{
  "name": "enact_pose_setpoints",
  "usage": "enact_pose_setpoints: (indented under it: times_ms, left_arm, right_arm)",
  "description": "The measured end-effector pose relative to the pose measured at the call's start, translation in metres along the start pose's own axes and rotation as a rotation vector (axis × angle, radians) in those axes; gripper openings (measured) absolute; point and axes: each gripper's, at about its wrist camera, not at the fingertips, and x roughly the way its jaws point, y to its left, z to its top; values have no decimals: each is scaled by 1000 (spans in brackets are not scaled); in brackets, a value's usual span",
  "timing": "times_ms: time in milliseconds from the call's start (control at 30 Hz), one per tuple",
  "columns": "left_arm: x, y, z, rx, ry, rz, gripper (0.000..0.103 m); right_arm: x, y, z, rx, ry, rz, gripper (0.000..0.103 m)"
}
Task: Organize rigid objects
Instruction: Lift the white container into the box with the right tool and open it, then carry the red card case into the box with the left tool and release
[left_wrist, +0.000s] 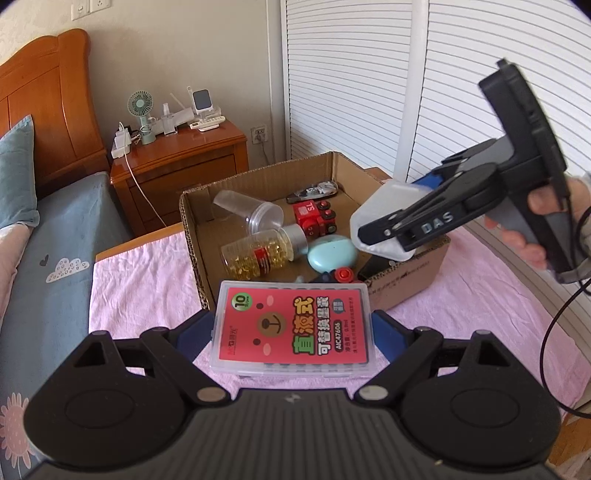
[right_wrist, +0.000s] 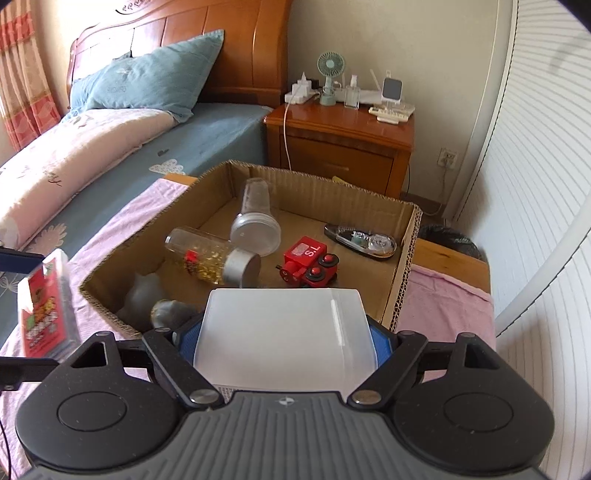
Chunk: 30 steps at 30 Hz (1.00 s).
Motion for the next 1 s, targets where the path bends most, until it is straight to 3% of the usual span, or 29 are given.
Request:
enact_pose_setpoints:
  times_ms: [100,200,400,733,1000]
  left_arm:
    - [5,1,5,3,0,0,90]
    - [10,1,11,9,-2,-1,90]
    - [17,-1,23,26,-8,6,90]
    - [42,5,63,17,6,18,90]
    - [92,-6,109,37,38,-4,90]
  right_arm:
    - [17,-7,1,17,3,1,87]
    - [23,-15,0,64,-7,3,103]
    - [4,-14,-5,89,-44,13,103]
    - [-41,2,-25,101,-13,-72,103]
    - [-65,11,-44,108,-42,-105,103]
